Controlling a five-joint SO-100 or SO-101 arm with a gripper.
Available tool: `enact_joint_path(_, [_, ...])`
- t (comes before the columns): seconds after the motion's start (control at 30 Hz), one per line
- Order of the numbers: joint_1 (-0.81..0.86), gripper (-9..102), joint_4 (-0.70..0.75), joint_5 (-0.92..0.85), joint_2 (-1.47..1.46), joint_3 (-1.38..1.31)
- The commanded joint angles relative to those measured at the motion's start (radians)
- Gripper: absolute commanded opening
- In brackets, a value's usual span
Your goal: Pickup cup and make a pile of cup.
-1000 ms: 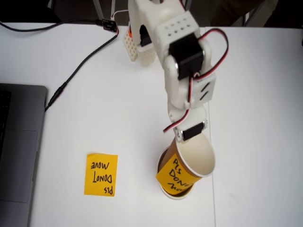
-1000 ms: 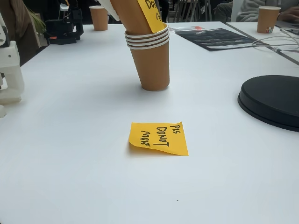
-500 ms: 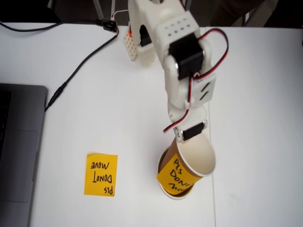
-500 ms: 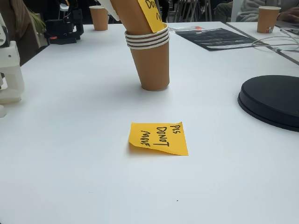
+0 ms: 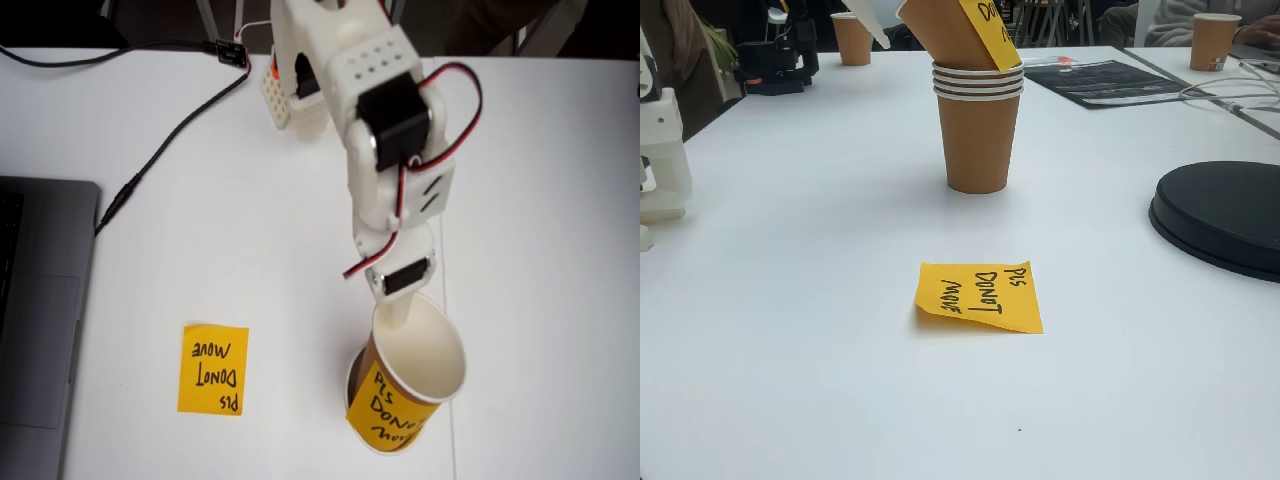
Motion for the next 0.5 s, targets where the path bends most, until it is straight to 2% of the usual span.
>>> enact_joint_path(0.0, [-0.002,29,-0.002,0.008,0.046,-0.021])
enact_joint_path(0.47, [0.015,29,-0.006,0.008,0.121,-0.021])
